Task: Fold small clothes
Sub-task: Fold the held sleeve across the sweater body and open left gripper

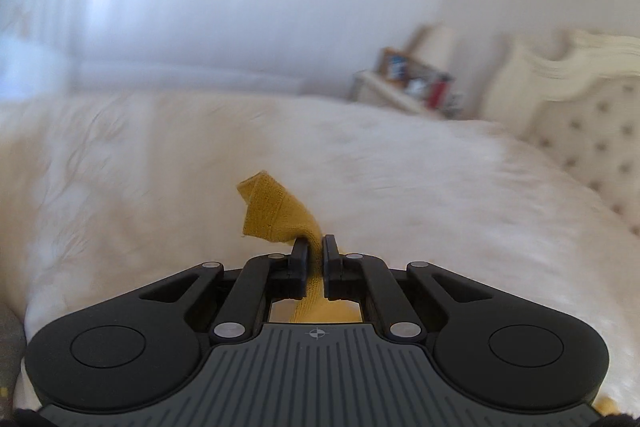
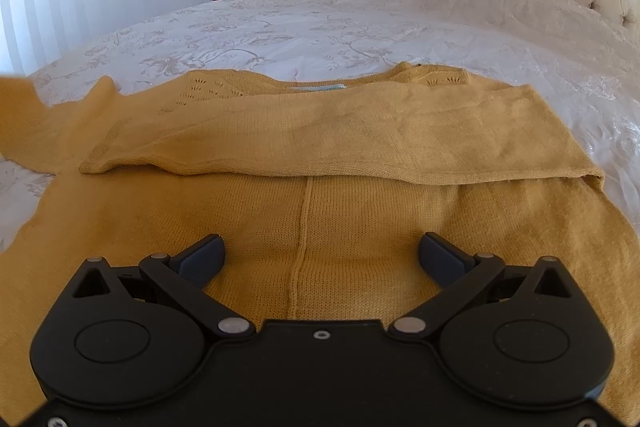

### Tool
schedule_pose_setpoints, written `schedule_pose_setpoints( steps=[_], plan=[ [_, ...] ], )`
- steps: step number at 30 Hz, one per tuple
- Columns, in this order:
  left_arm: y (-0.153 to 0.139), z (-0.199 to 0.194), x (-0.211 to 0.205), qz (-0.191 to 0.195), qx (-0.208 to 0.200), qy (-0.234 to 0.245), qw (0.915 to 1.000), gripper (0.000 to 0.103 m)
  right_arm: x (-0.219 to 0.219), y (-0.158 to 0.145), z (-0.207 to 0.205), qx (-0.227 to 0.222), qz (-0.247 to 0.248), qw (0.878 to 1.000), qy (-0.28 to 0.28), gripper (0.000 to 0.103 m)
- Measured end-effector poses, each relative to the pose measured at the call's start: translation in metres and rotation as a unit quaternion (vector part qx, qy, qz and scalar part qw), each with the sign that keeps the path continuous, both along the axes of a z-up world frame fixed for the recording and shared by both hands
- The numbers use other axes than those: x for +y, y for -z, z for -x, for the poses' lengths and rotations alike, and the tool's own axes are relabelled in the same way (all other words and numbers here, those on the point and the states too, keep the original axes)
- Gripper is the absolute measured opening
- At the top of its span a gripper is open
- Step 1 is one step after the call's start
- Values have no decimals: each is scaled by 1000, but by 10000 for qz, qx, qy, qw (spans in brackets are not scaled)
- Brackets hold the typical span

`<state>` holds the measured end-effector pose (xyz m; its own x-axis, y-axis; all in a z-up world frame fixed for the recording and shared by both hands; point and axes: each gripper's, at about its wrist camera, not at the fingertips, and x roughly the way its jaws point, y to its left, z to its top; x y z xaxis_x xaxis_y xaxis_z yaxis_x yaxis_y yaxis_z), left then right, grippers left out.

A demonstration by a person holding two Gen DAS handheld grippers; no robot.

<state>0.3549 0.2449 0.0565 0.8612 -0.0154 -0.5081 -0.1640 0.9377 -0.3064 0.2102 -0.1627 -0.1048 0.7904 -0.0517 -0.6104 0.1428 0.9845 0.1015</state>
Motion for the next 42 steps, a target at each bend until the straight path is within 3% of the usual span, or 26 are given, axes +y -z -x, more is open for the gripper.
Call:
schedule_pose_setpoints(
  steps=[6,10,13,17,20,21,22,23,26,28,30,35,39,42],
  plan=[
    [-71,48,-101,-161,-461,1053,9932,6,-19,-11,4,-14,-501,9985,-206,102],
    [-88,69,-177,-156,-641,1706,9831,7,-42,-34,22,-173,-703,9973,-83,102],
    [-77,69,-234,-121,-620,2098,9757,7,-62,-48,39,-220,-813,9964,-23,102],
    [-30,52,-307,-135,-403,2546,9661,7,-87,-58,60,-164,-777,9968,78,102],
    [6,54,-347,-277,-288,3041,9518,9,-103,-59,72,-70,-791,9967,174,102],
    [19,59,-359,-339,-216,3193,9468,13,-108,-58,75,-33,-792,9966,204,102],
    [28,68,-365,-391,-156,3324,9422,29,-112,-58,77,-1,-792,9966,229,102],
    [36,76,-369,-429,-112,3449,9376,34,-116,-57,79,22,-792,9965,256,102],
    [47,102,-365,-569,-101,3727,9262,36,-125,-57,80,45,-832,9961,283,102],
    [52,109,-355,-790,-115,3688,9261,41,-128,-59,78,1,-856,9961,220,102],
    [65,115,-328,-947,-42,3538,9305,42,-131,-61,71,-70,-908,9957,149,102],
    [100,119,-256,-1243,429,2777,9516,42,-136,-65,38,-229,-970,9950,-98,101],
    [124,111,-203,-1408,741,2110,9645,42,-136,-63,0,-180,-812,9961,-305,81],
    [135,102,-185,-1481,847,1908,9667,47,-138,-56,-29,-26,-635,9975,-307,74]
  ],
)
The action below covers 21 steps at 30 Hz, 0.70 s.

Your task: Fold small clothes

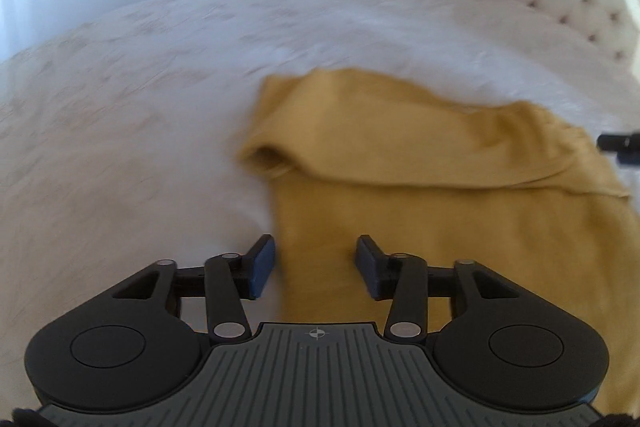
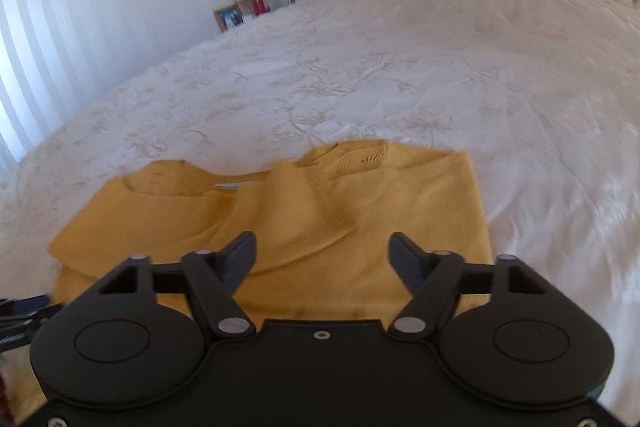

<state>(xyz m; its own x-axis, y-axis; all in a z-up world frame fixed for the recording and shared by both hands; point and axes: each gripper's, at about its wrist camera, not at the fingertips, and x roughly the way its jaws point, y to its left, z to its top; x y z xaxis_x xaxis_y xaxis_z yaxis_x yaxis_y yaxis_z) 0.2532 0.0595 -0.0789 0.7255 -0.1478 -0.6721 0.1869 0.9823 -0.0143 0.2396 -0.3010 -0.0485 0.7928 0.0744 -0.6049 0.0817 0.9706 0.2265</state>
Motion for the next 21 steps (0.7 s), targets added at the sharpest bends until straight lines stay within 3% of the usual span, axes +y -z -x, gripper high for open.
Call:
schedule_pose_setpoints(
  steps=[4,7,11,13,15,21],
  plan=[
    [12,1,-1,129,-261,-5,9996,57,-5,10,-23,141,-74,9999,33,70],
    [19,10,-9,-74,-562,46,9984,63,-7,19,-38,291,-177,9994,60,61],
    [21,11,-9,-21,-569,38,9984,65,-1,27,-49,445,-43,9990,34,54],
    [24,11,-6,62,-557,43,9984,67,5,29,-51,492,21,9988,28,43],
    [24,10,-8,21,-558,50,9984,67,10,27,-51,542,108,9985,60,12],
    [26,11,-9,12,-547,54,9985,68,15,-28,-26,-146,334,9991,-224,10]
  ],
)
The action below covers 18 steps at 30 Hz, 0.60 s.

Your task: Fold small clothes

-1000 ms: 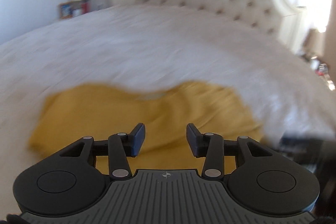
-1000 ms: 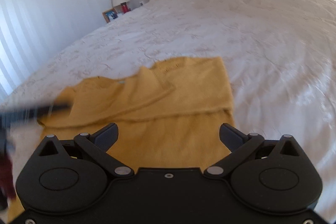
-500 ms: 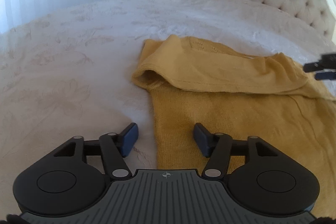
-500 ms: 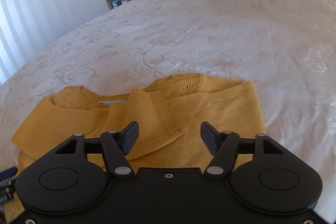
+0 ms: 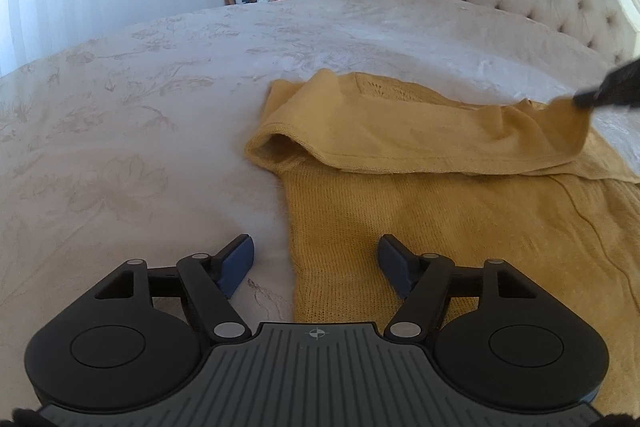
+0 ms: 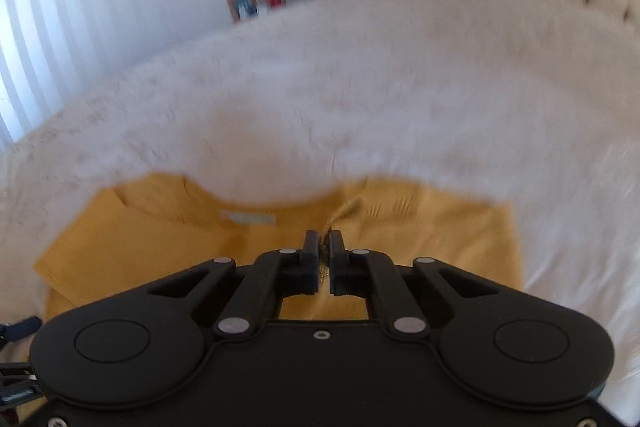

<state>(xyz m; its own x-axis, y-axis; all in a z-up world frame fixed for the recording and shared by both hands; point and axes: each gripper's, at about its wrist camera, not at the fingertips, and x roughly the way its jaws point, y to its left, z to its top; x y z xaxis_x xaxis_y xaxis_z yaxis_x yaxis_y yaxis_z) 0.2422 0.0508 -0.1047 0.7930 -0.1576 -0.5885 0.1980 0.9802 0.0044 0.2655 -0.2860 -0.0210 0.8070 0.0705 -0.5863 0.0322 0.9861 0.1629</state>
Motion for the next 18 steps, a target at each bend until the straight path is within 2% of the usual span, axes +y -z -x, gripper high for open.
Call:
schedule_pose_setpoints(
  steps=[2,6,9,13,16,18],
  plan=[
    [0,0,-1,-22,-2,-3,10000,68,-16,-13,9,-139,46,9995,269,10],
    [-1,1,-2,-71,-5,-10,10000,69,-56,0,9,197,189,9949,966,10],
    [-1,1,-3,-85,9,-8,10000,69,-70,19,3,520,8,9941,953,10],
    [-9,-1,-2,-134,141,54,9998,68,-71,33,4,726,-20,9938,845,13],
    [-27,-1,0,-87,253,25,9996,68,-72,33,12,720,126,9929,942,22],
    [-44,-1,0,63,85,34,9999,68,-74,29,19,598,272,9920,1079,40]
  ],
)
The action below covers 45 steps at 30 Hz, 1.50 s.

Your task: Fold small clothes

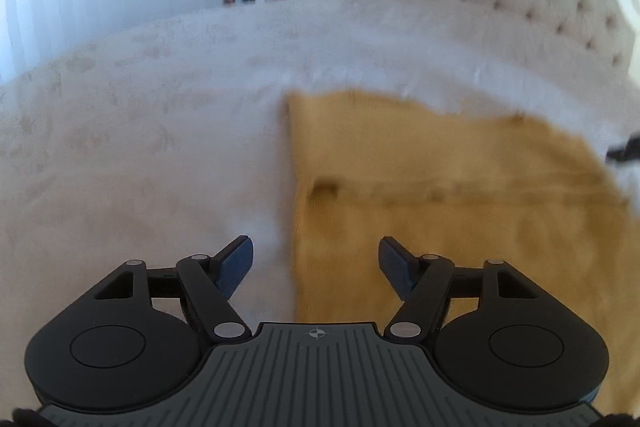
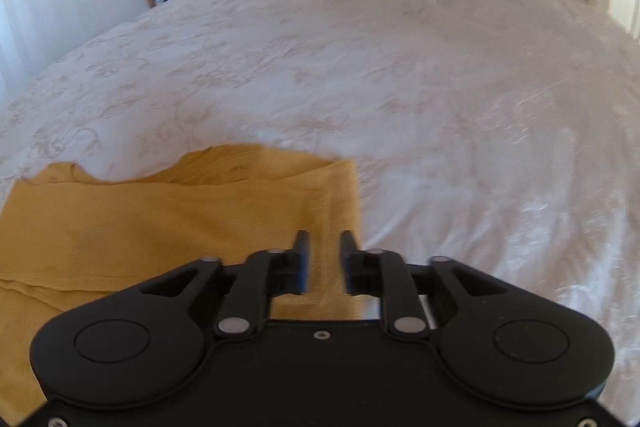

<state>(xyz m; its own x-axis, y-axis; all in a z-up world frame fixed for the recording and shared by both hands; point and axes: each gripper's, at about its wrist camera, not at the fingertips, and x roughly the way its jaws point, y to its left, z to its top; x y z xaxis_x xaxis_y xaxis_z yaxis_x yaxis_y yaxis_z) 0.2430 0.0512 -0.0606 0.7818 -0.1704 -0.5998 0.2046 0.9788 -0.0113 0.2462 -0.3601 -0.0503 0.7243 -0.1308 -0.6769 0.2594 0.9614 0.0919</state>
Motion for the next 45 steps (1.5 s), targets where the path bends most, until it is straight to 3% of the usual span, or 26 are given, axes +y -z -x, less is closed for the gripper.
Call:
schedule_pose_setpoints(
  steps=[2,6,11,14,18,21,27,30,33,35,36,37,38,45],
  plan=[
    [-16,-6,-6,-71,-233,25,9997,69,0,-5,3,-238,59,9997,35,52],
    [-28,-44,-28,-249,-314,149,9991,69,8,-6,-9,-321,-6,9993,-189,52],
    [0,-91,-44,-416,232,144,9988,69,38,8,-30,-126,49,9975,-687,52],
    [28,-98,-37,-938,519,180,9941,71,46,25,-36,222,266,9958,-849,52],
    [33,-92,4,-535,549,65,9970,79,31,36,-17,190,423,9954,-836,53],
    [32,-90,15,-840,504,82,9952,80,18,34,-11,266,484,9968,-581,58],
    [11,-92,11,-553,471,-93,9973,78,12,12,-13,-313,399,9980,-385,59],
    [1,-97,0,-429,281,-110,9986,78,15,17,-34,-128,354,9986,-380,60],
    [8,-112,-11,-567,417,-153,9974,79,10,31,-50,239,348,9990,-139,64],
    [24,-123,-15,-734,654,-164,9950,85,3,41,-53,390,281,9988,59,75],
    [30,-125,-14,-735,639,-193,9951,95,-1,43,-53,405,254,9988,128,81],
    [33,-127,-12,-730,580,-265,9953,103,-4,45,-52,401,213,9988,158,82],
    [36,-128,-10,-696,596,-301,9953,103,-7,45,-51,388,151,9990,173,82],
    [8,-95,10,-194,782,-136,9967,101,-7,12,14,-85,-142,9998,-102,81]
  ],
)
